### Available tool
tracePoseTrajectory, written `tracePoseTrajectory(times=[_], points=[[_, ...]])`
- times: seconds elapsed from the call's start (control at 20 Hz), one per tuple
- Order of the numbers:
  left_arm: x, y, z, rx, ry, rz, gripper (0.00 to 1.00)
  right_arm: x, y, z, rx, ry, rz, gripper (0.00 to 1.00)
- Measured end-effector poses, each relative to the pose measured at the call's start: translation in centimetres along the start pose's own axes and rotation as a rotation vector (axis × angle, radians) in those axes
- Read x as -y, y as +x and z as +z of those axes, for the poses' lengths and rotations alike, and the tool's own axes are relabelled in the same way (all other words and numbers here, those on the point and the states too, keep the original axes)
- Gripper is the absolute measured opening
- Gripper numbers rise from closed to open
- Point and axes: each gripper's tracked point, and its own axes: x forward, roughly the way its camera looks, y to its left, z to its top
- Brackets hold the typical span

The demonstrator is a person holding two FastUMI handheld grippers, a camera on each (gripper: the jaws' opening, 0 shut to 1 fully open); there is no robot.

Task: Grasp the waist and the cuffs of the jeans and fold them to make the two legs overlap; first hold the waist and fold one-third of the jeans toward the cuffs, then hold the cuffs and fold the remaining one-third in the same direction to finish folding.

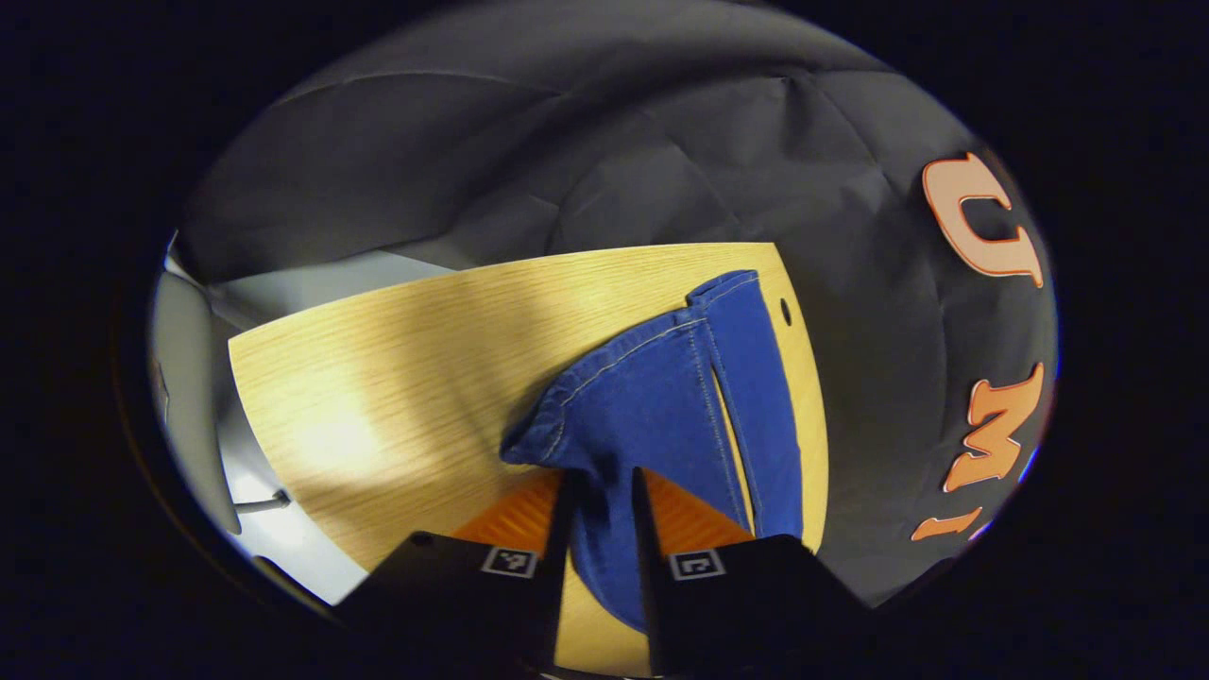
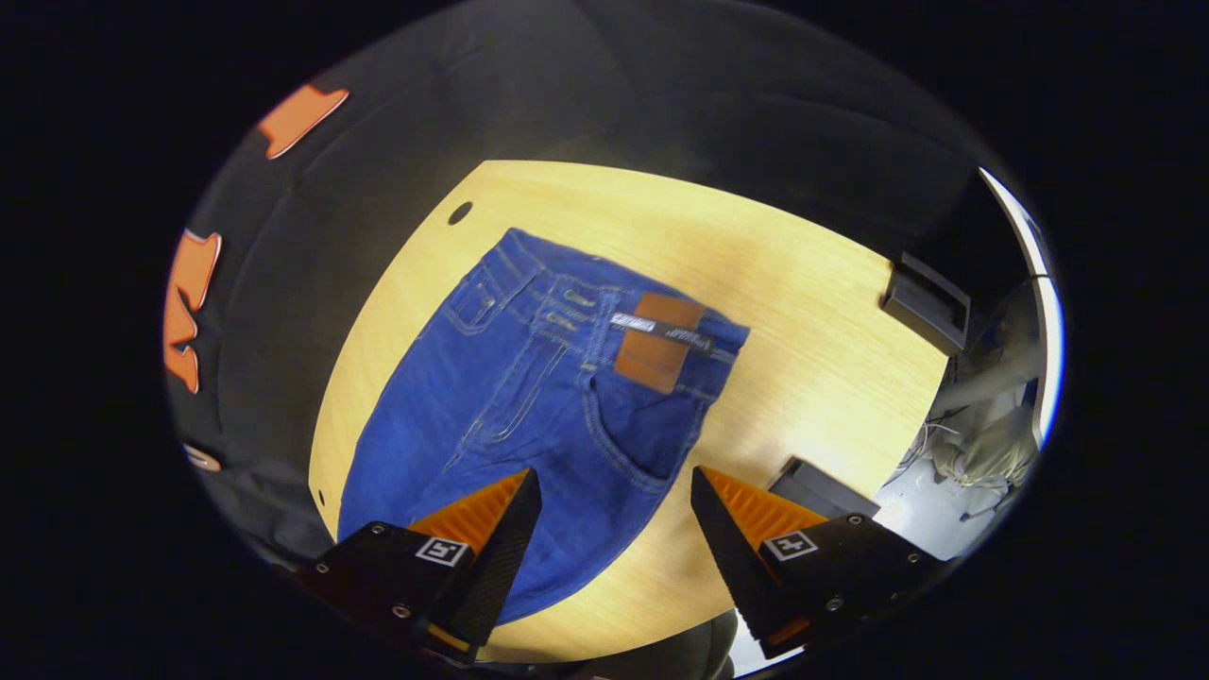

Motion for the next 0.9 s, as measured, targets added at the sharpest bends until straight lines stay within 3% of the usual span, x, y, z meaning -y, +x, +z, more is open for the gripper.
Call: tracePoseTrajectory(times=[0.1, 0.2, 0.25, 0.3, 0.35, 0.4, 0.45, 0.5, 0.55, 0.6, 0.65, 0.9], points=[[0.6, 0.4, 0.3, 0.024, 0.017, 0.014, 0.05, 0.0, 1.6, 0.4, -0.027, 0.021, 0.011, 0.97], [0.6, -1.1, 0.0, 0.032, 0.054, 0.075, 0.08, -0.2, 3.4, 0.5, -0.057, 0.028, 0.005, 0.96], [1.0, 1.0, 0.1, 0.030, 0.075, 0.077, 0.02, -0.1, 3.4, 0.8, -0.065, 0.022, -0.007, 0.94], [1.5, -0.1, 0.2, 0.031, 0.091, 0.070, 0.01, -0.1, 4.2, 1.0, -0.063, 0.028, -0.020, 0.92], [1.8, 0.8, 0.1, 0.026, 0.099, 0.060, 0.02, 0.3, 4.2, 1.0, -0.076, 0.019, -0.038, 0.71], [2.3, 0.3, 0.3, 0.029, 0.105, 0.046, 0.02, 0.6, 4.5, 1.1, -0.079, 0.004, -0.041, 0.63], [3.2, -0.1, 0.5, 0.035, 0.107, 0.012, 0.02, 0.6, 4.7, 1.3, -0.074, 0.021, -0.028, 0.45], [3.8, -0.7, 0.6, 0.038, 0.118, -0.006, 0.00, 0.0, 4.8, 1.2, -0.080, 0.070, 0.005, 0.27], [4.7, -1.1, 0.8, 0.041, 0.129, -0.038, 0.02, -0.6, 4.8, 1.3, -0.073, 0.101, 0.063, 0.18], [5.7, -1.6, 1.0, 0.050, 0.146, -0.063, 0.02, -0.6, 4.8, 1.5, -0.063, 0.151, 0.088, 0.18], [6.7, -1.9, 1.1, 0.049, 0.161, -0.091, 0.01, -1.1, 4.2, 1.6, -0.055, 0.185, 0.123, 0.09], [13.0, -3.5, 2.2, 0.073, 0.213, -0.192, 0.02, -4.9, 0.8, 4.1, -0.010, 0.198, 0.250, 0.09]])
